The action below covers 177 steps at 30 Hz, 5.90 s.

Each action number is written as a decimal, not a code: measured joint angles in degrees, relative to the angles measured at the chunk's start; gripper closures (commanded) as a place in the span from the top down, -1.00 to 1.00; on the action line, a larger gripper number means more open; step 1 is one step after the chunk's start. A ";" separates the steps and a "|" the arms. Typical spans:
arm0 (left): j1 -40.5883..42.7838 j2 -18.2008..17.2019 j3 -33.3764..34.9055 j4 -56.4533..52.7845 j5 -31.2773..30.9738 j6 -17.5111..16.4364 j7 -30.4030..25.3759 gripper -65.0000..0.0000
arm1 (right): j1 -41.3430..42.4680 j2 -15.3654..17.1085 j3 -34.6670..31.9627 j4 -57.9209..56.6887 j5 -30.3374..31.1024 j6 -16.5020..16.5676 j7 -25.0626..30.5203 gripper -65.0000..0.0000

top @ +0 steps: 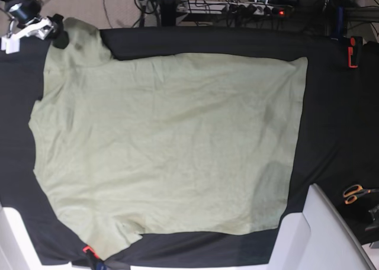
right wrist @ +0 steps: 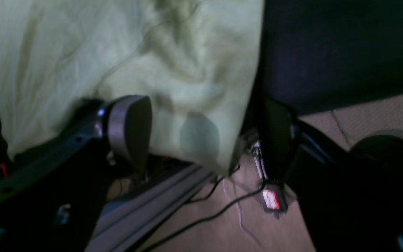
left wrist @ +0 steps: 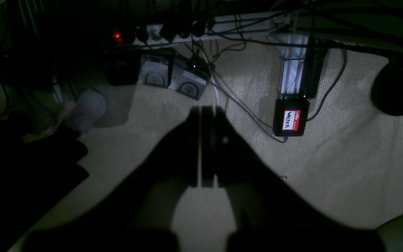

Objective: Fold the T-shirt properly
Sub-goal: 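Move the right gripper down to the shirt's shoulder corner and grasp it, then move the left gripper to the other shoulder corner and grasp it, then lift both shoulder corners and pull them toward the hem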

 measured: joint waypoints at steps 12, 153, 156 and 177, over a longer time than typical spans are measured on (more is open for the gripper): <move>0.13 -0.02 0.00 0.15 0.00 0.00 0.00 -1.00 | 2.29 -0.48 -0.17 -1.01 0.02 0.74 -0.74 0.32; 14.97 1.25 -35.95 70.97 -33.83 -39.60 36.28 -1.00 | -3.06 -0.20 0.15 15.39 0.00 0.50 -11.78 -1.00; 15.50 1.25 -35.95 70.95 -33.68 -39.60 36.28 -1.00 | -3.67 -1.38 0.24 16.94 -0.26 0.50 -13.84 -1.00; 5.57 0.81 -35.50 74.58 -27.89 -33.94 52.54 -1.00 | 14.36 0.57 0.00 17.46 -7.61 -5.97 -25.09 -1.00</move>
